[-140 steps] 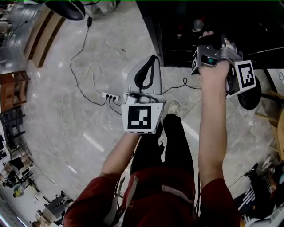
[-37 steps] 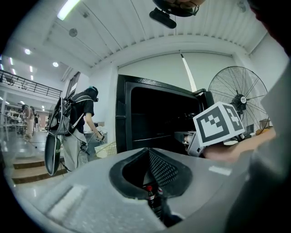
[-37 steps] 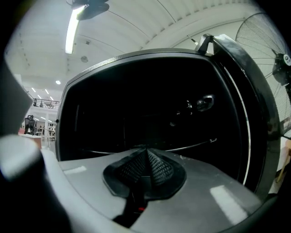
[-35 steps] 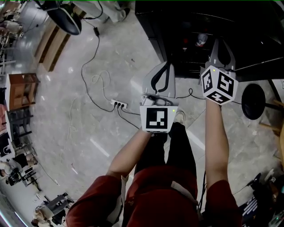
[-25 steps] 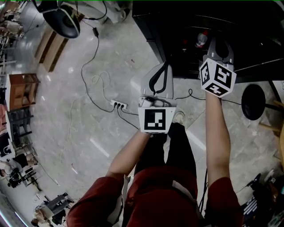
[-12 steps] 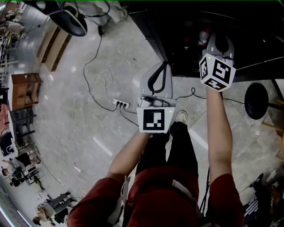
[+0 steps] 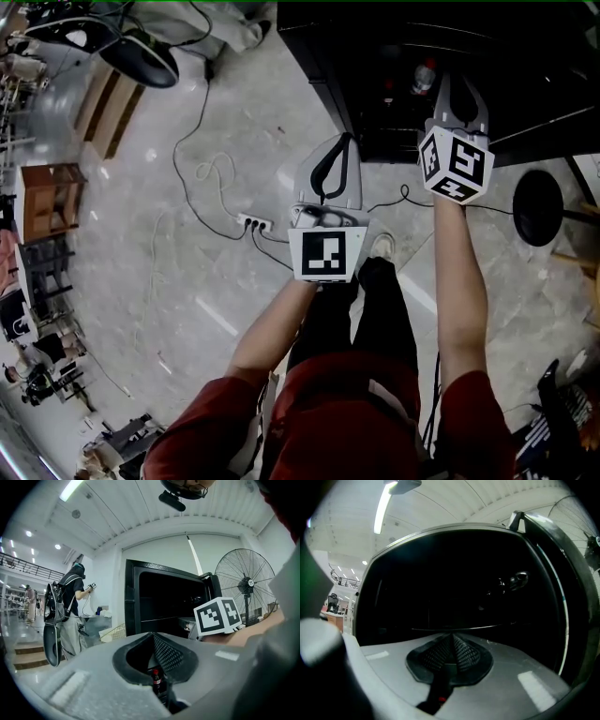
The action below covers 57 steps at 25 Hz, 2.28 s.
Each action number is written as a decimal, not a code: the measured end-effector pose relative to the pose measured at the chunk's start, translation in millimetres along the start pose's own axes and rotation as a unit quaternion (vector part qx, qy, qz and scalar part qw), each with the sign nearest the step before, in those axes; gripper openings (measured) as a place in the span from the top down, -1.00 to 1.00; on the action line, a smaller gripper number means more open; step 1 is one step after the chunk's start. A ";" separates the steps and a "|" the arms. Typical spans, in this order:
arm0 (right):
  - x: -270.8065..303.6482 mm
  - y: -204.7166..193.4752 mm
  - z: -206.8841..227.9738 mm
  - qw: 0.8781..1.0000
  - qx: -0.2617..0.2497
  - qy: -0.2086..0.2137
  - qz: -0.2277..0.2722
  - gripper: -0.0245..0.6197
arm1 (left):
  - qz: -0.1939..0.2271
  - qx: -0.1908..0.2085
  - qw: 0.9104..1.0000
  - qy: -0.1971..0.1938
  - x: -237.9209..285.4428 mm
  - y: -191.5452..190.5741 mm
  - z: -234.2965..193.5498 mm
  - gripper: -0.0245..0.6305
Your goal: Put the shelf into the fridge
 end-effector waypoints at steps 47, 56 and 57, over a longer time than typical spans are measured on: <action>-330.3 159.2 -9.7 0.998 -0.019 0.039 0.042 0.92 | 0.045 0.034 0.998 0.007 -195.0 120.7 8.1 0.91; -323.4 199.8 10.0 0.995 -0.037 0.041 0.080 0.92 | 0.086 0.036 0.994 0.051 -193.1 156.6 1.9 0.91; -322.0 202.1 11.5 0.995 -0.036 0.042 0.081 0.92 | 0.088 0.038 0.994 0.054 -193.1 159.3 1.8 0.91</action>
Point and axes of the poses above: the fingertips, and each gripper's own axes: x forward along the fingers, z to its right, y out of its top, the point moved 6 cm from there along -x, backward along the fingers, and after that the axes turned 10 degrees about -z, right-handed, at the moved point
